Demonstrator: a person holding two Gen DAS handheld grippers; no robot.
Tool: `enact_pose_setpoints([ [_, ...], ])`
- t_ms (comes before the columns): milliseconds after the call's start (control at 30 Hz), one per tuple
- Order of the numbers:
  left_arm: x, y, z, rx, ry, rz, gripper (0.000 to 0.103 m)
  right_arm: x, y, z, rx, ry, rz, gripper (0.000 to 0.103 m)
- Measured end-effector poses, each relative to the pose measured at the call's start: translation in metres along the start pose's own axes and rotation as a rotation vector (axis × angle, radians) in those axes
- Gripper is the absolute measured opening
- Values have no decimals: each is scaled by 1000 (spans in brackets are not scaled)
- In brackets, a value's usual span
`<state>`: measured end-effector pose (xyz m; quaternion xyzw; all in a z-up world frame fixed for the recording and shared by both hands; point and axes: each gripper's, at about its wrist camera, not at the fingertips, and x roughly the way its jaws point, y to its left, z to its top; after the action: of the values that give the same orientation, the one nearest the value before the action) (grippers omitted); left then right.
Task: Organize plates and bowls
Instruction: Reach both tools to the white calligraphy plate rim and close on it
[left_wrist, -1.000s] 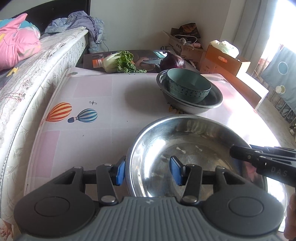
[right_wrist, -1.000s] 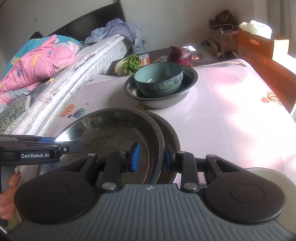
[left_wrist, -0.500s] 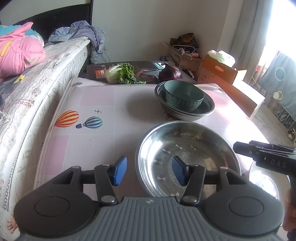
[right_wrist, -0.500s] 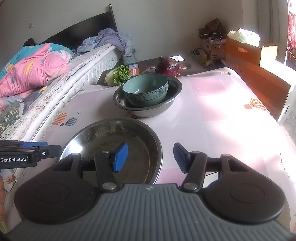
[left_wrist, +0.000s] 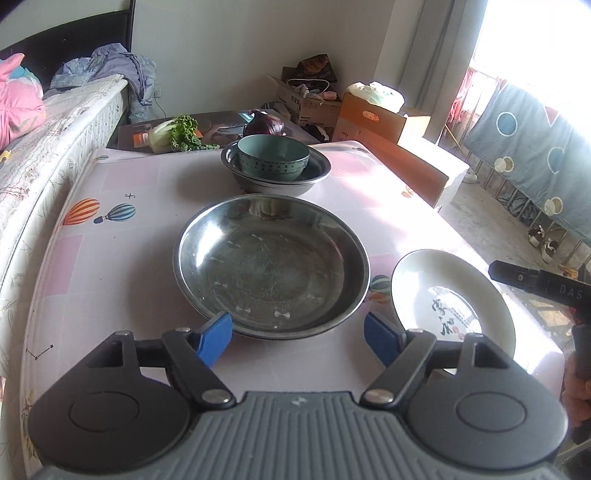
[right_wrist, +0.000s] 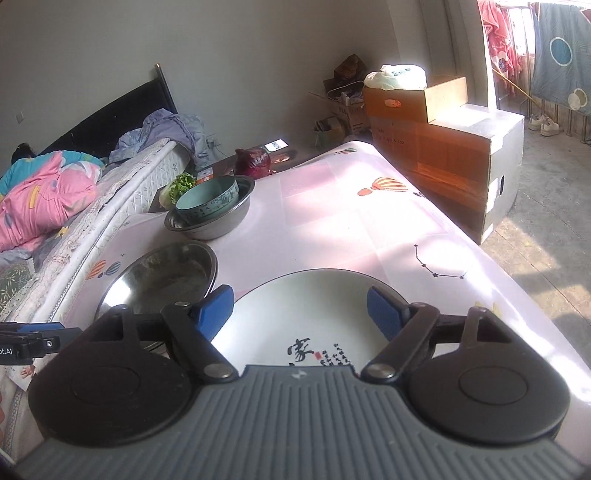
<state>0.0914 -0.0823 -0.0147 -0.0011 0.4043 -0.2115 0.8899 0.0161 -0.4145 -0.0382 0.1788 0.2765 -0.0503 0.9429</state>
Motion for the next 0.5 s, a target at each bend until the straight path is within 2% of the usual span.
enact_pose_setpoints([
  [100,12,-21,-8,20,35,-26,80,-8,-30,-12,37,8,-30,80],
  [300,33,-62,-15,81,29,-57,77,3,-73,-25,100,37,0,79],
  [400,45,-74,-12,87,36,-68,71,15,-79,-24,98,51,27,73],
  [500,59,-87,-9,111,51,-68,65,29,-82,-20,97,65,53,61],
])
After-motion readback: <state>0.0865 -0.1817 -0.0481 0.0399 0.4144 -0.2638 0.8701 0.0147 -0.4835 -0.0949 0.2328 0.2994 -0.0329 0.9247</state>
